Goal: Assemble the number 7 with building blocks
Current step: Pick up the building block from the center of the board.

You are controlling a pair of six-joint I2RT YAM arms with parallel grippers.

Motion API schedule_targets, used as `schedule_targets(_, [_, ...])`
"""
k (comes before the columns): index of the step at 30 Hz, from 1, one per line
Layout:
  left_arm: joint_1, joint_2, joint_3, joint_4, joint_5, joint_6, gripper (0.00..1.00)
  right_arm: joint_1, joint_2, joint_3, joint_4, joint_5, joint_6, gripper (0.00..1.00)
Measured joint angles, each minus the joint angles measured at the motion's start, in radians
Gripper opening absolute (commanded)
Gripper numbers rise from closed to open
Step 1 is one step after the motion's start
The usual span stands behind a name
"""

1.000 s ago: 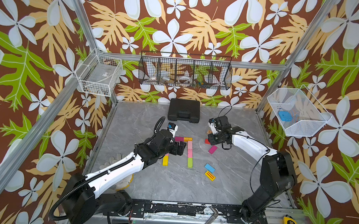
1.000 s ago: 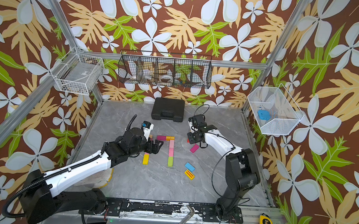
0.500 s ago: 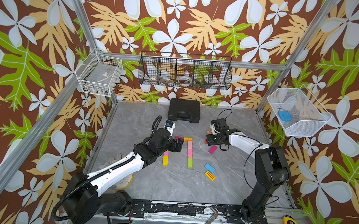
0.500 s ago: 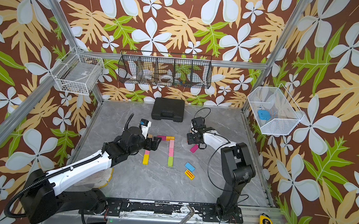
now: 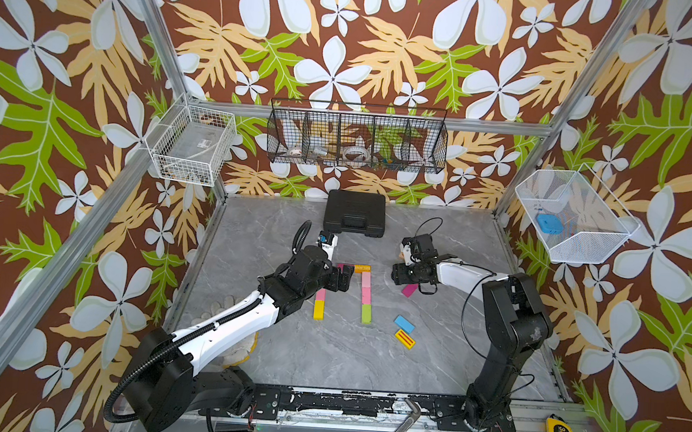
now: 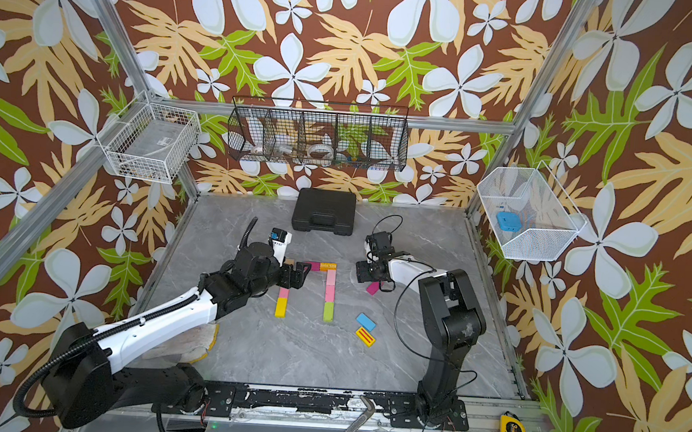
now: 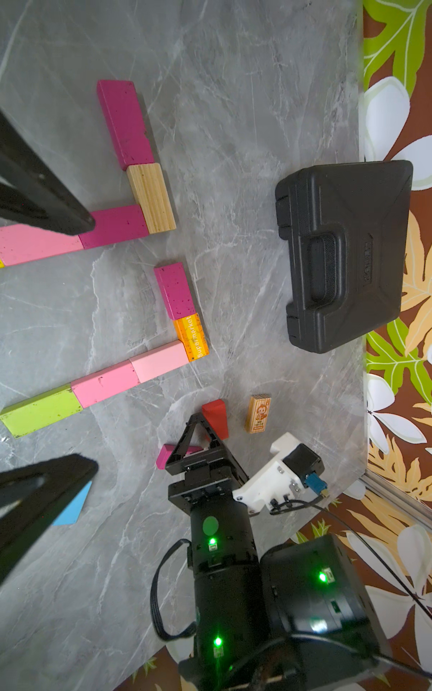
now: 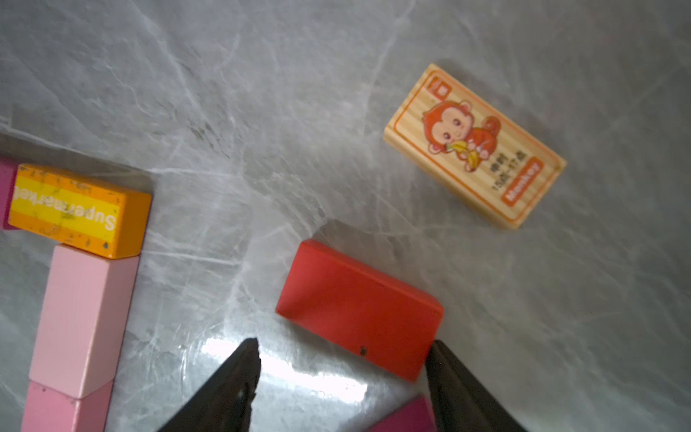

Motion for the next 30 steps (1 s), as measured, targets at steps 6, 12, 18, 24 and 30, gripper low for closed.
schedule_targets(6, [0.000, 0.007, 0.010, -0.001, -0.010, 0.004, 0.94, 0.000, 0.009, 0.002, 0.026, 0.005, 0.006, 0.71])
schedule_targets(12, [0.000, 0.017, 0.014, -0.002, -0.011, 0.007, 0.94, 0.000, 0.029, 0.023, 0.036, 0.002, 0.006, 0.72])
schedule_targets(18, [0.000, 0.014, 0.014, -0.002, -0.017, 0.008, 0.94, 0.000, 0.064, 0.056, 0.043, -0.007, 0.006, 0.71])
schedule_targets(24, [0.001, 0.005, 0.013, -0.001, -0.023, 0.012, 0.94, 0.001, 0.070, 0.060, 0.052, -0.010, 0.018, 0.66])
schedule_targets(30, [0.001, -0.002, 0.013, -0.001, -0.022, 0.012, 0.94, 0.016, 0.051, 0.031, 0.069, -0.001, 0.081, 0.63])
